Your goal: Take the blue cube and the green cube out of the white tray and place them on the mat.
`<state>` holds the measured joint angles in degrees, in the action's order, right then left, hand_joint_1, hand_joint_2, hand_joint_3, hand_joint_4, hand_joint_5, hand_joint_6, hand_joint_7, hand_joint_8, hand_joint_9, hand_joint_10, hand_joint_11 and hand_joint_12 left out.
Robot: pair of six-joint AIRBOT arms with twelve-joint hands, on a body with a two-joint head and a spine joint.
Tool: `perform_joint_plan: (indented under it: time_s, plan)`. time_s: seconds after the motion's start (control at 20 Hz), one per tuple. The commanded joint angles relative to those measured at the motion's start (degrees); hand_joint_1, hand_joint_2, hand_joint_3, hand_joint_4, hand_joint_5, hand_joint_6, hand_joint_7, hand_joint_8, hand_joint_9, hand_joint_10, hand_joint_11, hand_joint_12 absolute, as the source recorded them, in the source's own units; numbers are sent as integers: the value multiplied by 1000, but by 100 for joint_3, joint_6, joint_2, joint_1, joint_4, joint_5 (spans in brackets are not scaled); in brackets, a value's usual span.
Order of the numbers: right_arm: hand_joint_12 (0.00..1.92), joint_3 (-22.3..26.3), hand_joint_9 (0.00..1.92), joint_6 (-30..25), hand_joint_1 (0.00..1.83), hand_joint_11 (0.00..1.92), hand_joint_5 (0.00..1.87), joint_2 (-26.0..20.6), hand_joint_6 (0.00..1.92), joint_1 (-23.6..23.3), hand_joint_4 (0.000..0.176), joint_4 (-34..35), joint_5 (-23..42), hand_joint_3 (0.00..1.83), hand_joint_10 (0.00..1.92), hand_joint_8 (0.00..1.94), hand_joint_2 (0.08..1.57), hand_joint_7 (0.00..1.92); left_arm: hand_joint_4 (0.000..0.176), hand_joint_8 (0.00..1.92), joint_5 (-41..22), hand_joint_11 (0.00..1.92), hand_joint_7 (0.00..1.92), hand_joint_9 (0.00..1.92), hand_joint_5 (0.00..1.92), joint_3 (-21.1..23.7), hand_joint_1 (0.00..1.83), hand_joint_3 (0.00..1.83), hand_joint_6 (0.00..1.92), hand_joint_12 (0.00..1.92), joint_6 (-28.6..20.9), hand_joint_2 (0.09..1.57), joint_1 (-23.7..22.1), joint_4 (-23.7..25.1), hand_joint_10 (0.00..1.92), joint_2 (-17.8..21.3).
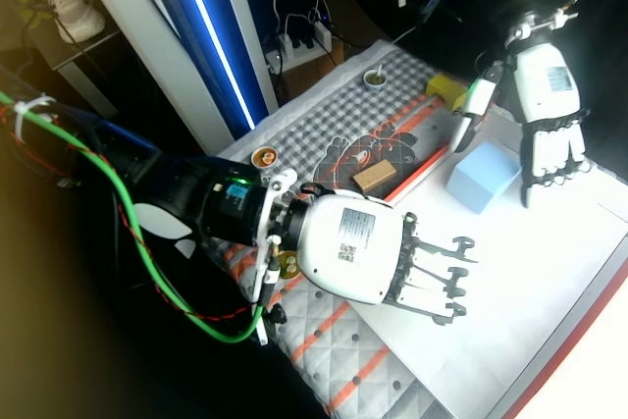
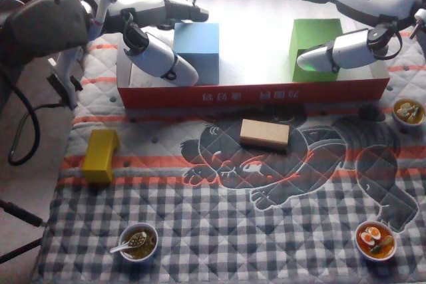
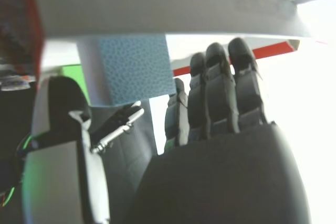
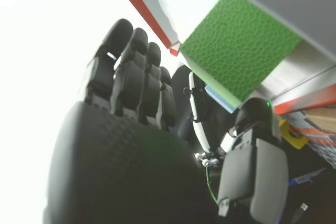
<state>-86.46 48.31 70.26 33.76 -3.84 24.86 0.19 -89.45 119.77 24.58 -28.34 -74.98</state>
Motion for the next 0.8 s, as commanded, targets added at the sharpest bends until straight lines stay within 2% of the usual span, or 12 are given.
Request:
perform_joint_plan:
  time_s: [0.0, 0.1, 0.15, 0.2, 0.25, 0.3, 0.35, 0.4, 0.45, 0.5, 0.7, 0.75]
  plan:
    - [1168, -22, 641, 3, 506, 228, 352, -1, 3, -46, 30, 97, 613, 0, 27, 10, 1047, 645, 152, 11, -505, 125, 502, 472, 359, -27, 889, 0, 8, 492, -4, 985, -34, -33, 15, -24]
    - [1294, -23, 834, 3, 602, 341, 547, -1, 13, -23, 1, 106, 594, 0, 54, 19, 1060, 840, 77, 64, -505, 153, 759, 672, 747, -27, 953, 0, 19, 612, -5, 1062, -43, -36, 58, -40]
    - [1257, -23, 757, 3, 642, 223, 621, -1, 27, -11, 0, 120, 593, 2, 14, 4, 1065, 799, 156, 100, -506, 124, 830, 730, 878, -27, 982, 0, 859, 791, -5, 1141, -44, -47, 91, -48]
    - [1147, -22, 693, 3, 682, 73, 738, -1, 22, -1, 0, 138, 593, 1, 2, 3, 1079, 818, 130, 254, -509, 129, 859, 703, 922, -27, 1014, 0, 1011, 1114, -5, 1135, -44, -83, 368, -54]
    - [1327, -22, 837, 3, 786, 214, 874, -1, 26, 5, 0, 150, 593, 2, 63, 24, 1099, 942, 0, 1452, -531, 87, 736, 513, 959, -24, 1200, 1, 880, 1464, -5, 1186, -46, -127, 992, -55]
    - [1327, -22, 837, 3, 786, 214, 874, -1, 26, 8, 0, 154, 593, 2, 63, 24, 1099, 942, 0, 1452, -584, 87, 736, 513, 959, -13, 1200, 1, 880, 1464, -5, 1186, -53, -197, 992, -54]
    - [1272, -23, 844, 3, 939, 240, 898, -1, 869, 8, 132, 160, 593, 20, 39, 12, 1128, 964, 0, 1497, -649, 103, 769, 511, 957, 1, 1223, 1, 816, 1521, -5, 1183, -64, -260, 1136, -50]
    - [1334, -30, 901, 3, 945, 303, 844, -1, 1136, 8, 167, 167, 593, 12, 58, 14, 1169, 990, 0, 1520, -722, 85, 770, 503, 945, 15, 1226, 0, 810, 1545, -4, 1187, -78, -321, 1213, -42]
    - [1318, -47, 1111, 0, 1018, 607, 862, -3, 1150, 8, 44, 172, 593, 2, 151, 46, 1172, 1118, 0, 1555, -816, 34, 751, 496, 925, 41, 1222, 1, 836, 1582, -3, 1198, -91, -392, 1254, -21]
    - [1210, -57, 1224, 0, 1195, 800, 897, -4, 995, 8, 0, 172, 593, 0, 192, 743, 1126, 1106, 0, 1560, -883, 27, 750, 491, 918, 67, 1221, 1, 841, 1590, -3, 1200, -97, -437, 1262, -4]
    - [1489, -11, 1174, -1, 1250, 879, 919, -9, 902, -84, 0, 162, 669, 5, 660, 1012, 1114, 1073, 0, 1613, -1375, 0, 706, 323, 888, 484, 1208, 0, 904, 1585, -264, 1221, -165, -273, 1382, 306]
    - [1489, 34, 1174, -1, 1250, 879, 919, -23, 902, -124, 0, 147, 744, 5, 660, 1012, 1114, 1073, 0, 1613, -1487, 0, 706, 323, 888, 590, 1208, 0, 904, 1585, -397, 1221, -168, -132, 1382, 389]
